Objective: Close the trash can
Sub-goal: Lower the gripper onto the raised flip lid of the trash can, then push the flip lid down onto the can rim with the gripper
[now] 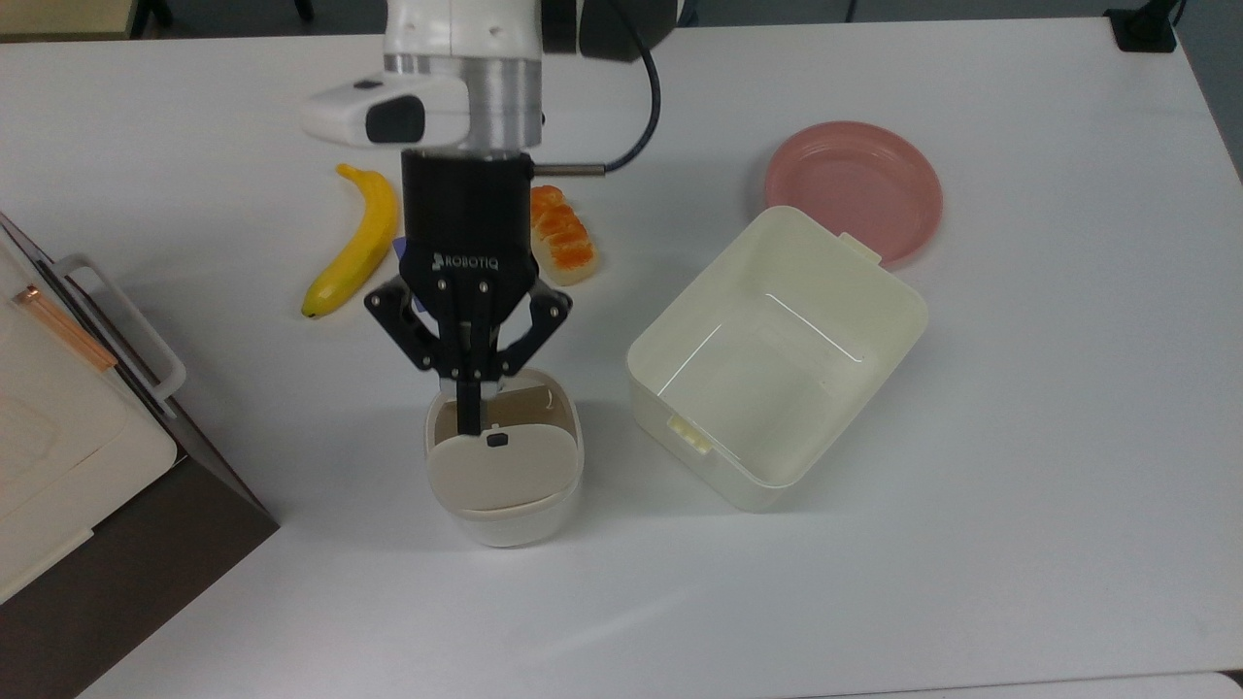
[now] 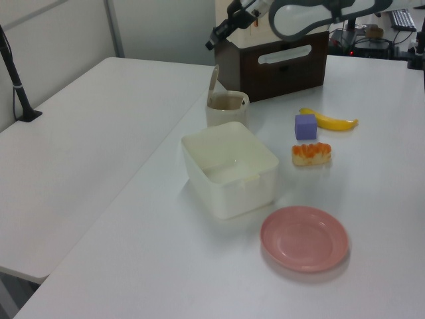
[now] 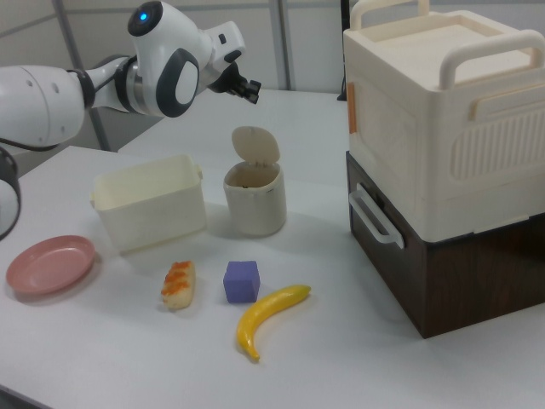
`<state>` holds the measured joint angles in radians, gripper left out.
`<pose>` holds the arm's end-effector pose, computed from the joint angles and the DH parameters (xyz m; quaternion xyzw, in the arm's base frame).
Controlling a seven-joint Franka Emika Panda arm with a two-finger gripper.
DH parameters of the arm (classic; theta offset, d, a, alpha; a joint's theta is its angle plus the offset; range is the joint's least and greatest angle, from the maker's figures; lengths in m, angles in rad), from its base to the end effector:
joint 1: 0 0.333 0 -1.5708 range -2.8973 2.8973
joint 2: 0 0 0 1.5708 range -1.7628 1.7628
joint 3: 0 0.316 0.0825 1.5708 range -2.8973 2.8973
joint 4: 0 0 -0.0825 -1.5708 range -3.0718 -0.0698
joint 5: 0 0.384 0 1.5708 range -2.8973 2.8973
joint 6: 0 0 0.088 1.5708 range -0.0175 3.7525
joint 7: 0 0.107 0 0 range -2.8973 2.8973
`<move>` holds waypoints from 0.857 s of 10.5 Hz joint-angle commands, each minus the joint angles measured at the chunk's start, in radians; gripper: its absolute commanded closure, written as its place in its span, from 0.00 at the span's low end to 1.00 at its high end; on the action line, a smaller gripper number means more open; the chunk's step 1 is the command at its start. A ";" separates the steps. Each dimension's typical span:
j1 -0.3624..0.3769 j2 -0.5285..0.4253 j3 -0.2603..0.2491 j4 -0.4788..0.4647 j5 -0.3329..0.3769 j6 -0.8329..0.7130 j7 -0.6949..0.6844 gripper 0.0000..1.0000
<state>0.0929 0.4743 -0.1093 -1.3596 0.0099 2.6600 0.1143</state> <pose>0.7478 0.0072 0.5500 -0.9140 0.0474 -0.4029 0.0032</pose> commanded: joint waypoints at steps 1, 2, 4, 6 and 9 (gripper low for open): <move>0.014 0.069 -0.007 0.071 -0.027 -0.002 0.028 1.00; 0.016 0.063 -0.007 0.038 -0.027 -0.014 0.027 1.00; 0.008 0.032 -0.007 -0.030 -0.021 -0.082 0.019 1.00; 0.004 0.015 -0.012 -0.033 -0.004 -0.213 -0.014 1.00; 0.004 -0.002 -0.013 -0.061 0.062 -0.357 -0.099 1.00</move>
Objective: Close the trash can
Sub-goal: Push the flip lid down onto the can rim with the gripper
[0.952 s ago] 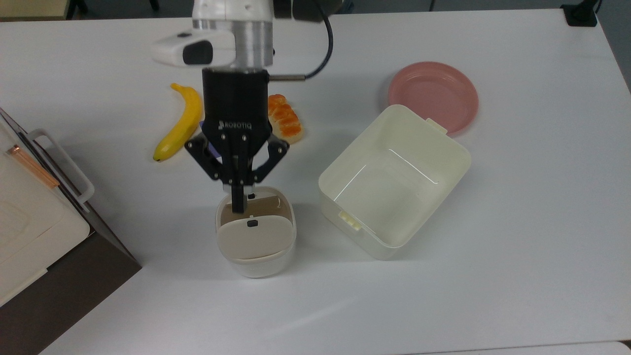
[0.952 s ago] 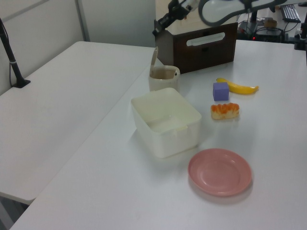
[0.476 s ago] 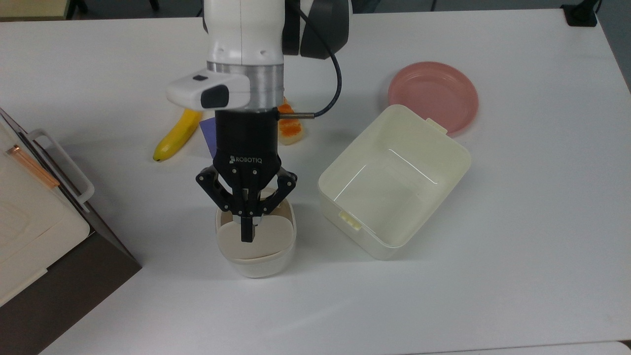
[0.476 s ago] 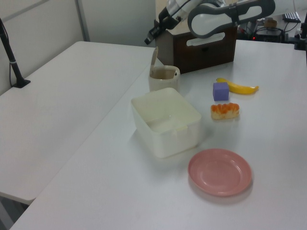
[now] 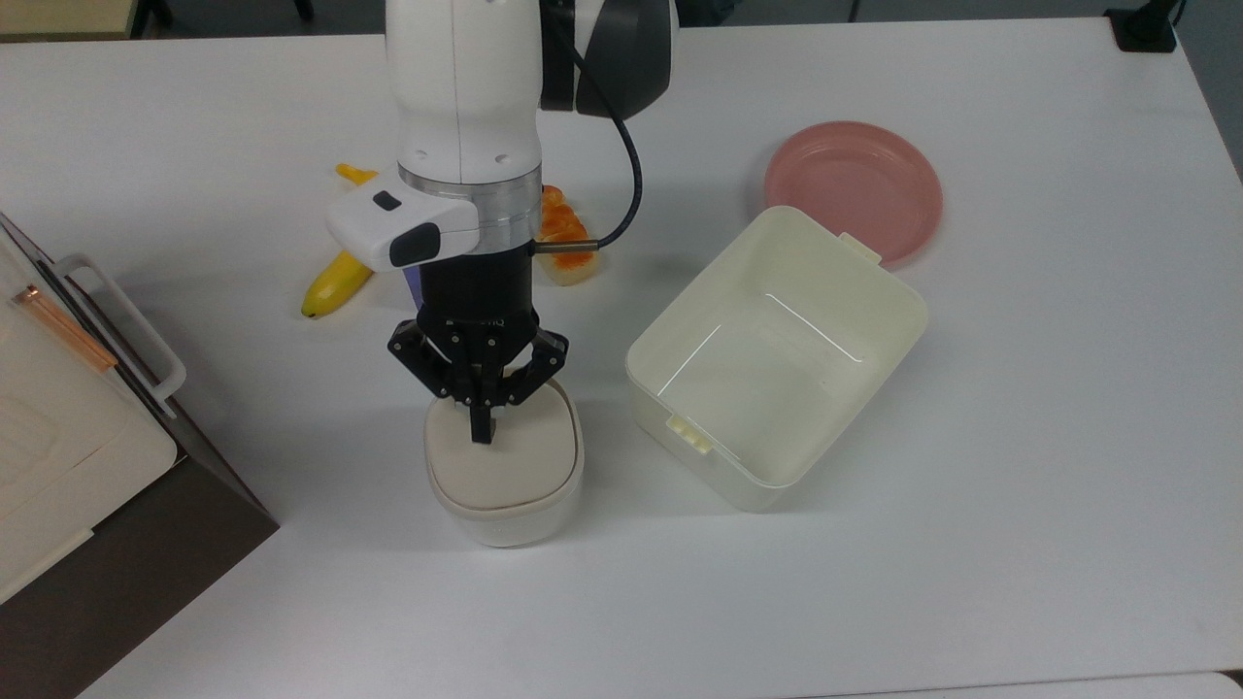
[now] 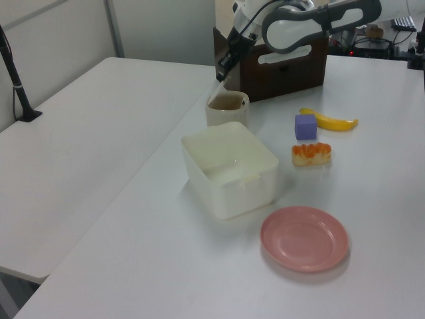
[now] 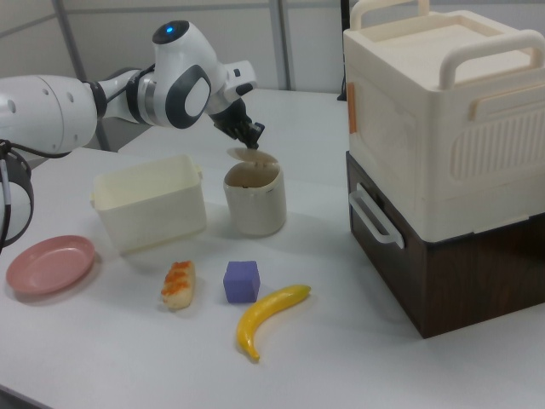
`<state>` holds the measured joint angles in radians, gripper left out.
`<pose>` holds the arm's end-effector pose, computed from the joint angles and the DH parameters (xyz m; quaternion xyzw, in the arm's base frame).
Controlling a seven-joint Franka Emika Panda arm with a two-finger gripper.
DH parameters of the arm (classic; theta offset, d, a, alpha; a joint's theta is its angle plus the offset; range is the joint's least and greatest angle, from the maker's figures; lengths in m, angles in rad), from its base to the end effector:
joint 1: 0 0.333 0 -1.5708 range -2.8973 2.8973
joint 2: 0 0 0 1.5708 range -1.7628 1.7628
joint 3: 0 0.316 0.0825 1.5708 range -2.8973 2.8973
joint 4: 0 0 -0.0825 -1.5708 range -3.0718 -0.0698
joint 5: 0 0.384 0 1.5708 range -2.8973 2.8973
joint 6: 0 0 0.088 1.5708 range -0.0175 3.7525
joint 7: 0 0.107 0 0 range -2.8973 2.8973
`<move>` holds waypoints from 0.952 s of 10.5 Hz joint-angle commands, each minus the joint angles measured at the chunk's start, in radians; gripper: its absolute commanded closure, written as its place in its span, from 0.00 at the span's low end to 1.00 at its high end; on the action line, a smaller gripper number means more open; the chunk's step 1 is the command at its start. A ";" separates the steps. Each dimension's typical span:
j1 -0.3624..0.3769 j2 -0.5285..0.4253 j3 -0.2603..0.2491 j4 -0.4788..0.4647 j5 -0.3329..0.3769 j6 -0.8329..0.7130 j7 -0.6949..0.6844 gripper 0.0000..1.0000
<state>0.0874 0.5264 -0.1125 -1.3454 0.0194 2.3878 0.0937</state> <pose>0.7503 0.0011 0.4819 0.9652 -0.0480 0.2571 0.0083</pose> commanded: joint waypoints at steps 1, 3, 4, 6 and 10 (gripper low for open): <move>0.012 -0.052 -0.009 -0.115 0.053 -0.085 -0.088 1.00; 0.017 -0.046 -0.003 -0.169 0.040 -0.068 -0.097 1.00; 0.015 -0.048 -0.003 -0.169 0.045 -0.068 -0.101 1.00; 0.017 -0.045 -0.001 -0.170 0.047 -0.068 -0.101 1.00; 0.014 -0.127 -0.001 -0.166 0.060 -0.081 -0.092 1.00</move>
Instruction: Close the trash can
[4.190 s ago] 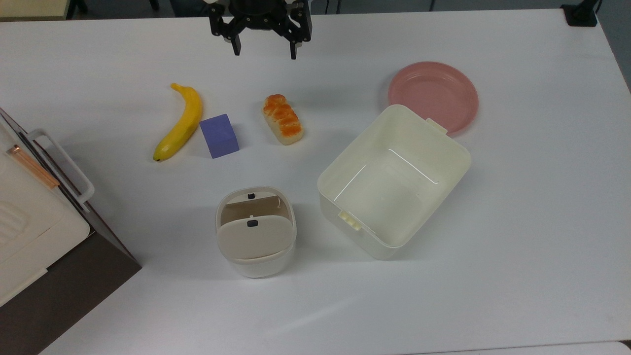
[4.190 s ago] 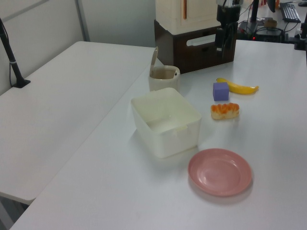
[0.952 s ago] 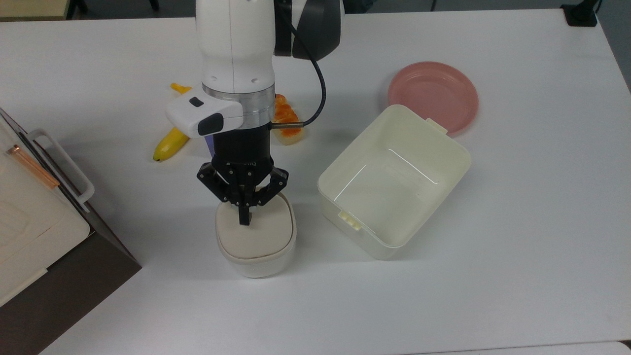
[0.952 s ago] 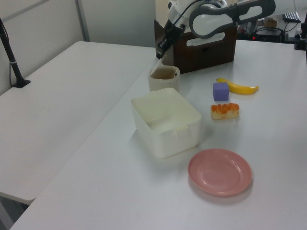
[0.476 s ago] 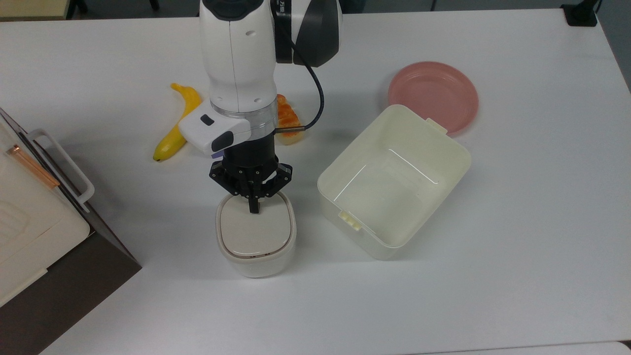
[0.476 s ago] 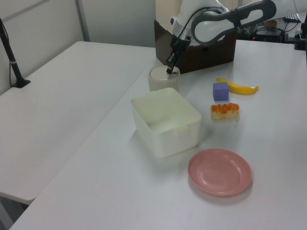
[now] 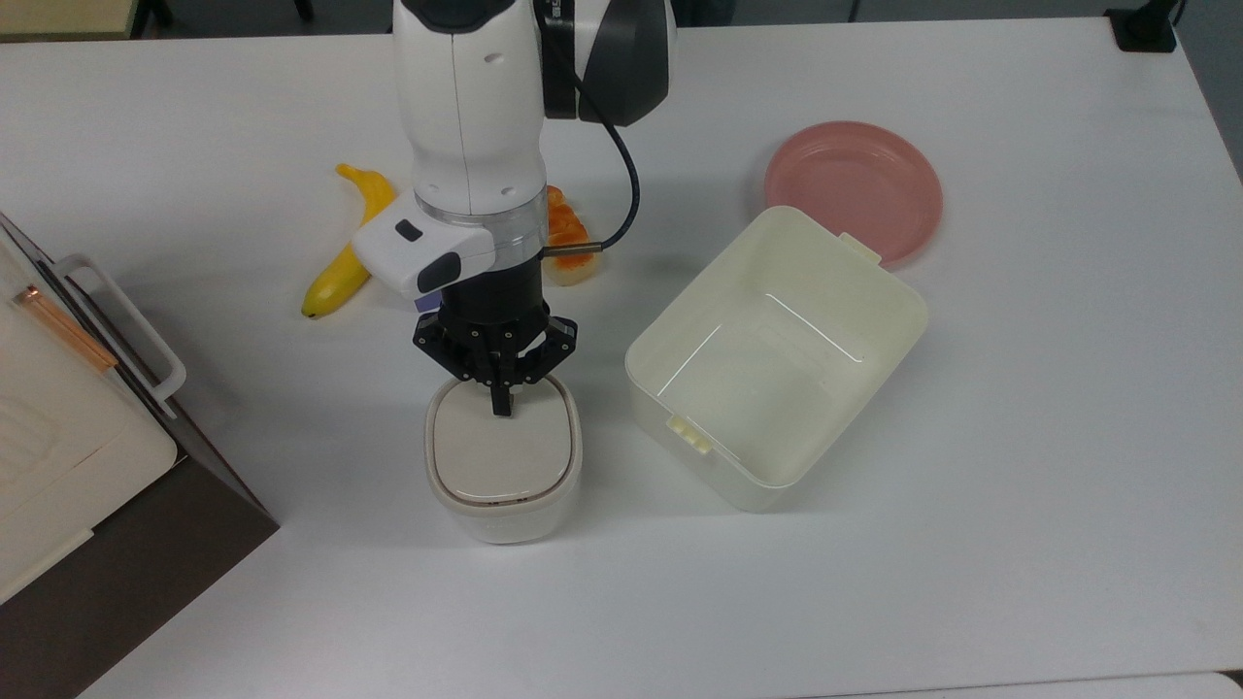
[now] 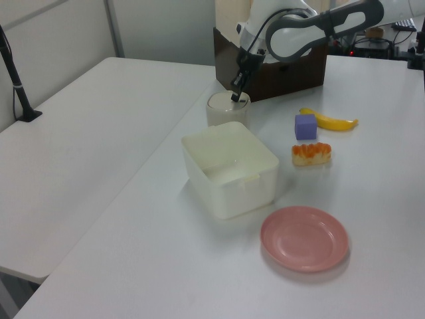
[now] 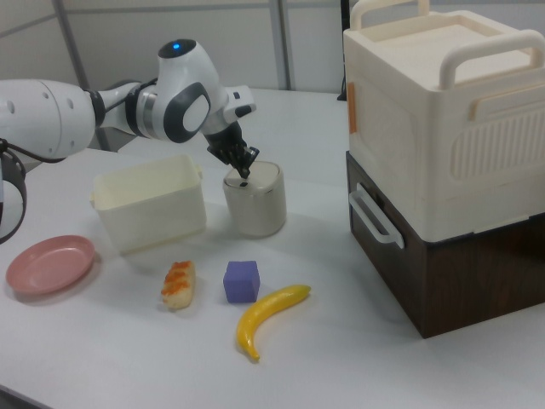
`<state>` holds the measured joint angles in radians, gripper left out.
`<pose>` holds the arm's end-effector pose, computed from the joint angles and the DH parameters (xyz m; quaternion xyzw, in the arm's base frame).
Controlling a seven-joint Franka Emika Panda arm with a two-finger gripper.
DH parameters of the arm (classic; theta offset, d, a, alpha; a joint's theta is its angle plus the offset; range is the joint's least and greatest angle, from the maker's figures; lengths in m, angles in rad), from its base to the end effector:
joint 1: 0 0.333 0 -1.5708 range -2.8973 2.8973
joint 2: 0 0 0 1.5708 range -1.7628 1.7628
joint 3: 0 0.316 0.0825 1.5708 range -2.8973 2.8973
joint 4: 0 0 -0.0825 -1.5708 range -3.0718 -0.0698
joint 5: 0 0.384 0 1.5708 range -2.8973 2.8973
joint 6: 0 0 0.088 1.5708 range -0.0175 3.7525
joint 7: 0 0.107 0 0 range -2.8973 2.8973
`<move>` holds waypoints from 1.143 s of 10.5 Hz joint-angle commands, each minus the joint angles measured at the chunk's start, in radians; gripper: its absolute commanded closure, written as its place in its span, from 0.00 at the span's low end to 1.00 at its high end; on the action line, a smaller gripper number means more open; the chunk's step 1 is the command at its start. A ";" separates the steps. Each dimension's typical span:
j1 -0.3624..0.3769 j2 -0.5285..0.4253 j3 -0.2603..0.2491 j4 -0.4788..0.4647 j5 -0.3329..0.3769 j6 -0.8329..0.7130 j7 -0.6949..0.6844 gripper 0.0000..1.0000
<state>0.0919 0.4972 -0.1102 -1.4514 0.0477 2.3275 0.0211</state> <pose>0.7317 0.0028 0.4413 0.9816 -0.0206 0.1898 0.0041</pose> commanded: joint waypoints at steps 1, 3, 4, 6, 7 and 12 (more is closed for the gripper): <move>0.011 -0.124 -0.003 -0.061 0.055 -0.025 -0.021 1.00; 0.012 -0.198 -0.003 -0.096 0.067 -0.072 -0.024 1.00; 0.022 -0.269 -0.003 -0.166 0.067 -0.133 -0.027 0.99; 0.034 -0.417 -0.003 -0.300 0.066 -0.273 -0.030 0.67; 0.032 -0.469 -0.003 -0.320 0.060 -0.384 -0.030 0.41; 0.019 -0.522 0.009 -0.300 -0.061 -0.593 -0.020 0.00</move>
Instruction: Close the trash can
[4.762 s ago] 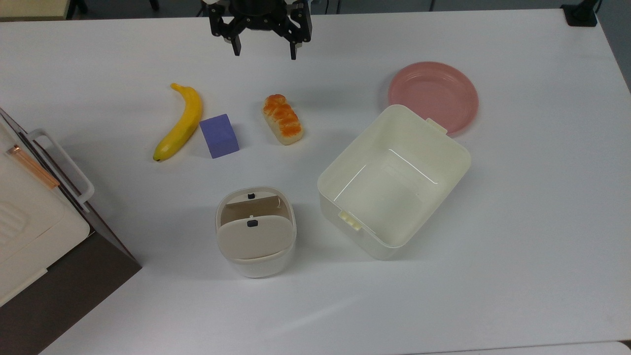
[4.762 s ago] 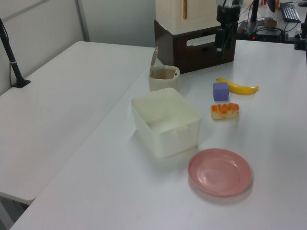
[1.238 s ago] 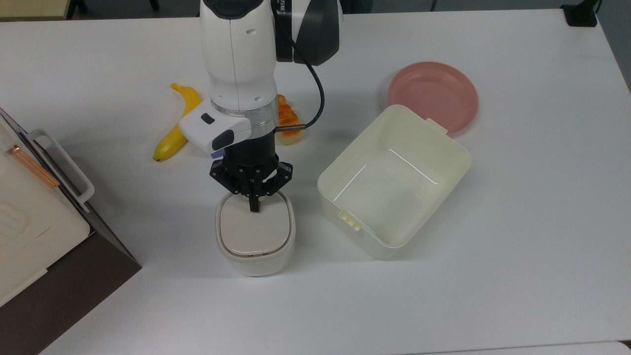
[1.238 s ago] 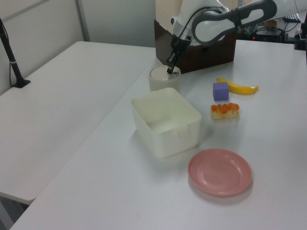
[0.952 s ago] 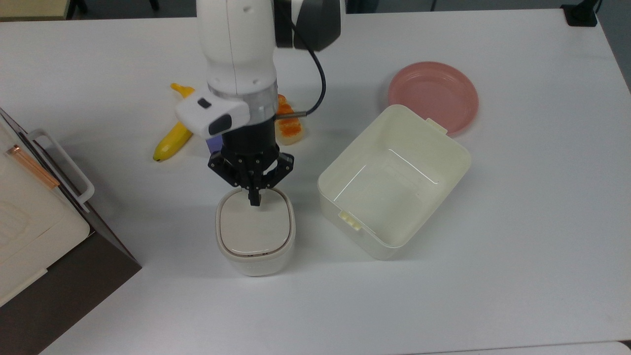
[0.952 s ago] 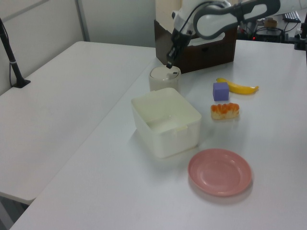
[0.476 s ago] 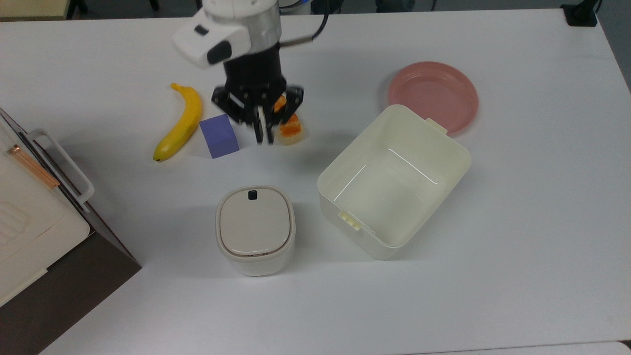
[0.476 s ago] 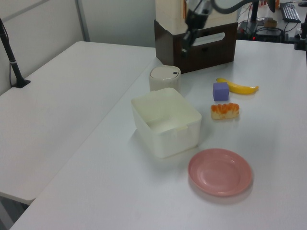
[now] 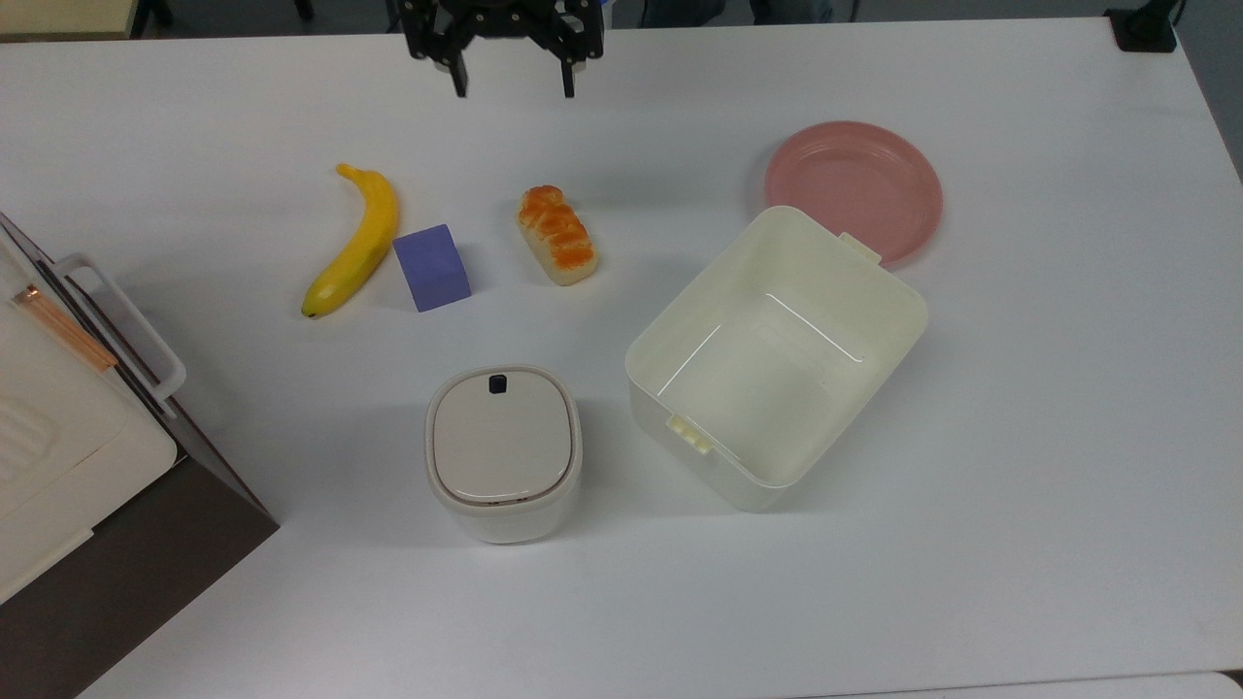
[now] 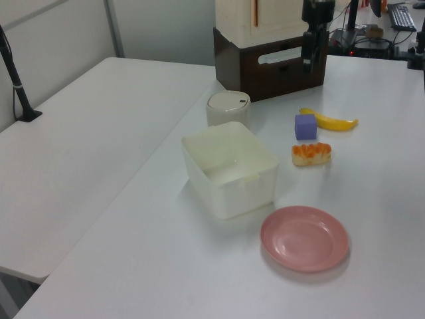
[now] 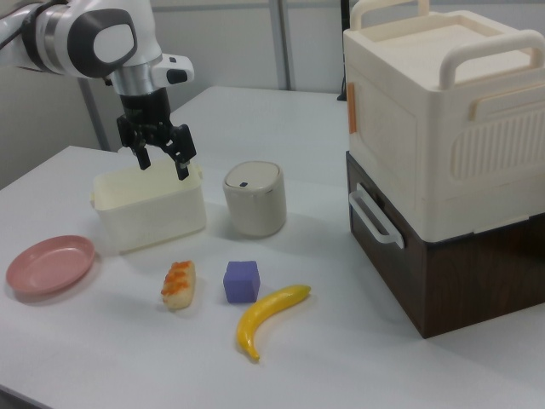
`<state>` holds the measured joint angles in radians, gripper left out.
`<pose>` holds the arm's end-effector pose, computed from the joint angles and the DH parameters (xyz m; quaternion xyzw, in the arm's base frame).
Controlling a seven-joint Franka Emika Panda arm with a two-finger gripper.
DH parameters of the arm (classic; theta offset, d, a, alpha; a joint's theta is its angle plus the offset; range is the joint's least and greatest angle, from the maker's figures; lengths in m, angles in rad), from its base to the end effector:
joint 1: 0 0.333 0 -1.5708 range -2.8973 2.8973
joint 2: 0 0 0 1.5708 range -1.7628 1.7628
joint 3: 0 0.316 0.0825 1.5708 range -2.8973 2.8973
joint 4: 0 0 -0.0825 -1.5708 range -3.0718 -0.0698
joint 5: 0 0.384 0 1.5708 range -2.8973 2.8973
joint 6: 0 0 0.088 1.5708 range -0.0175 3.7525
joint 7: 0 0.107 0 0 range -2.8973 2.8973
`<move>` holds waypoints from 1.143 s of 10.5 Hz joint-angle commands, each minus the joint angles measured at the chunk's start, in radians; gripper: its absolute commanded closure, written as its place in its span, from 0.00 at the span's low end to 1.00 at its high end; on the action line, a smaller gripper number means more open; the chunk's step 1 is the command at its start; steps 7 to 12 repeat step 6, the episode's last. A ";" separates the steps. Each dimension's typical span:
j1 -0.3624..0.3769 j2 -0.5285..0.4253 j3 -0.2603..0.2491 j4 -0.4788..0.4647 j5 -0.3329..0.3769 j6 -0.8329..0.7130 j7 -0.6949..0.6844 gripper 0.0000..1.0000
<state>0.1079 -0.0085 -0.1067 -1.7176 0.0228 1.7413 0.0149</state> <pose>0.5629 0.0025 0.5743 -0.9998 0.0086 -0.0160 0.0118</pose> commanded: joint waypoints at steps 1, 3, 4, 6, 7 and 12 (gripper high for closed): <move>0.003 -0.016 0.006 -0.034 -0.040 -0.032 -0.010 0.00; -0.002 -0.010 0.006 -0.019 -0.040 -0.037 -0.010 0.00; -0.004 -0.002 0.006 -0.007 -0.040 -0.039 -0.010 0.00; -0.010 0.011 0.006 0.009 -0.037 -0.040 -0.010 0.00; -0.010 0.011 0.006 0.009 -0.037 -0.040 -0.010 0.00; -0.010 0.011 0.006 0.009 -0.037 -0.040 -0.010 0.00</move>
